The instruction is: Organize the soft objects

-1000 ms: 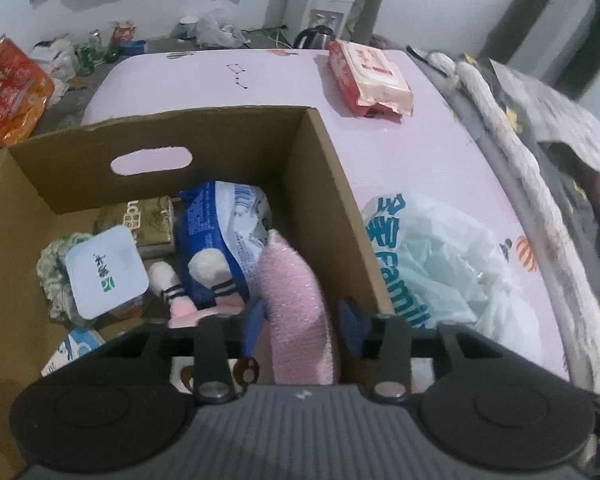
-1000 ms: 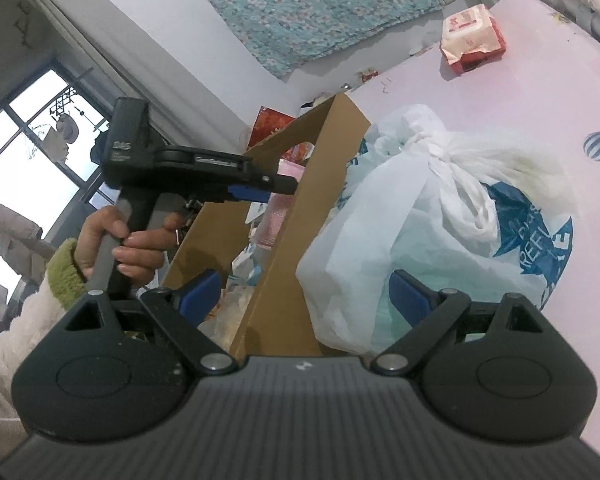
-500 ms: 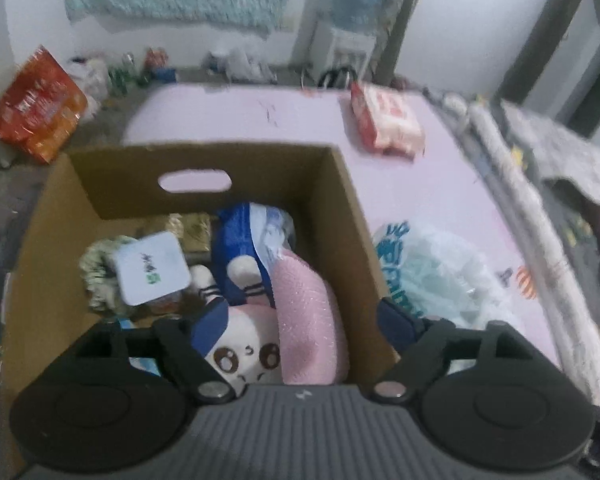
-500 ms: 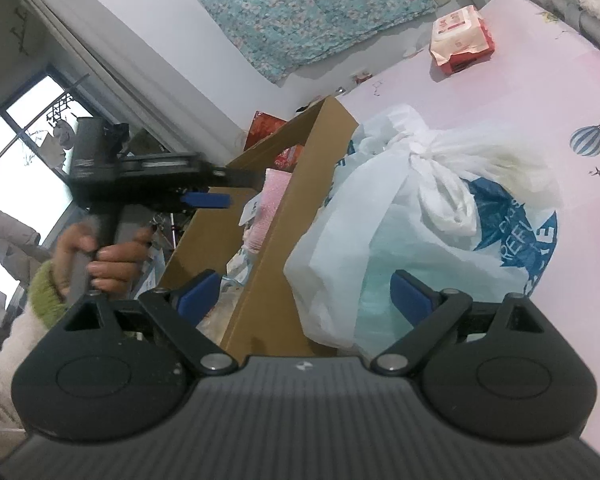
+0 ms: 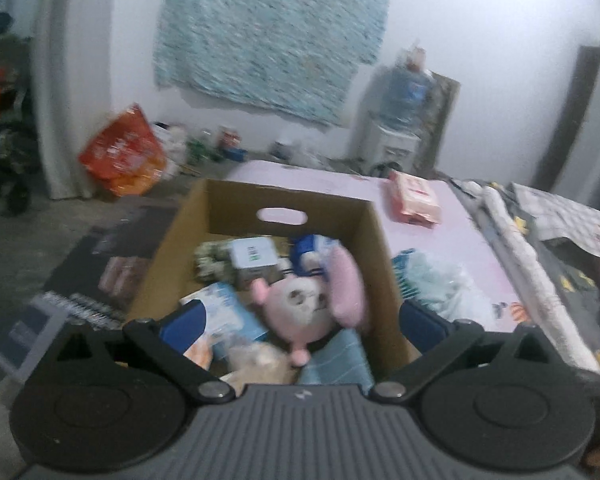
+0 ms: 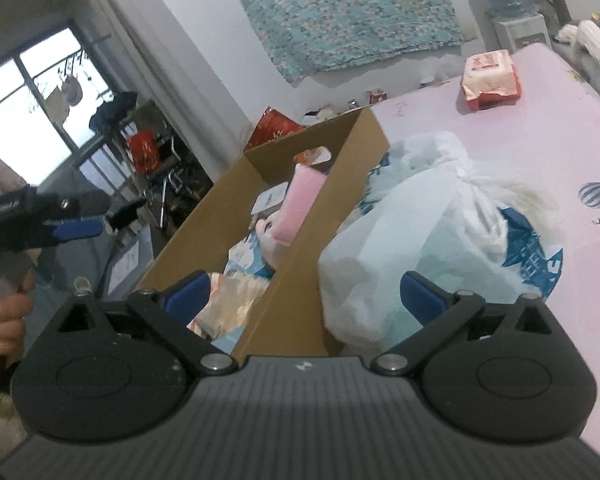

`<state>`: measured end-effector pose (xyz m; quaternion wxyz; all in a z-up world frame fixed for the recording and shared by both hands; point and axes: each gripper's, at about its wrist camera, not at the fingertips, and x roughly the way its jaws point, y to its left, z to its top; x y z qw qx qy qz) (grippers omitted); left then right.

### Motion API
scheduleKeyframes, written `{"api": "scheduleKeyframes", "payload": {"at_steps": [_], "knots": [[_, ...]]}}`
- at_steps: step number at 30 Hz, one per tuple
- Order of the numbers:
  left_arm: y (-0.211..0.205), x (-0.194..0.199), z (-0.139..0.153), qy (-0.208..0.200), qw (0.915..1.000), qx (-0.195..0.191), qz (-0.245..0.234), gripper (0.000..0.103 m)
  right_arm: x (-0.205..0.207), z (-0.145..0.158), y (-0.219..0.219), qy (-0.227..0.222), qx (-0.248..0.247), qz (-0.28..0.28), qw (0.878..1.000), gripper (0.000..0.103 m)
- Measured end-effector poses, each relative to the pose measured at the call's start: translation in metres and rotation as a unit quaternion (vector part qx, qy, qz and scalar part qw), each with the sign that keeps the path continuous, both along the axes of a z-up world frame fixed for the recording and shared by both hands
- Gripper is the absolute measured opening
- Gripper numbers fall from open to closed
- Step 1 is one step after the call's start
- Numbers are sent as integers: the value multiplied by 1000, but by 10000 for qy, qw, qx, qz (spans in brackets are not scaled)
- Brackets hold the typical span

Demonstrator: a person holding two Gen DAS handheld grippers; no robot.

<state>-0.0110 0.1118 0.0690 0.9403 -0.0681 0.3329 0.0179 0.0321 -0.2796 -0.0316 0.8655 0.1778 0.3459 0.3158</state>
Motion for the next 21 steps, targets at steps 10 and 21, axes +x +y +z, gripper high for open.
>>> {"api": "scheduleKeyframes", "payload": {"at_steps": [10,21], "knots": [[2,-45,-39,202,9988,388,230,103,-35,15,35,-250,-604,-86,9978,102],[-30,-53,-64,677,9879,1345,368,103,-57,19,54,-415,-1182,-58,9921,102]]}}
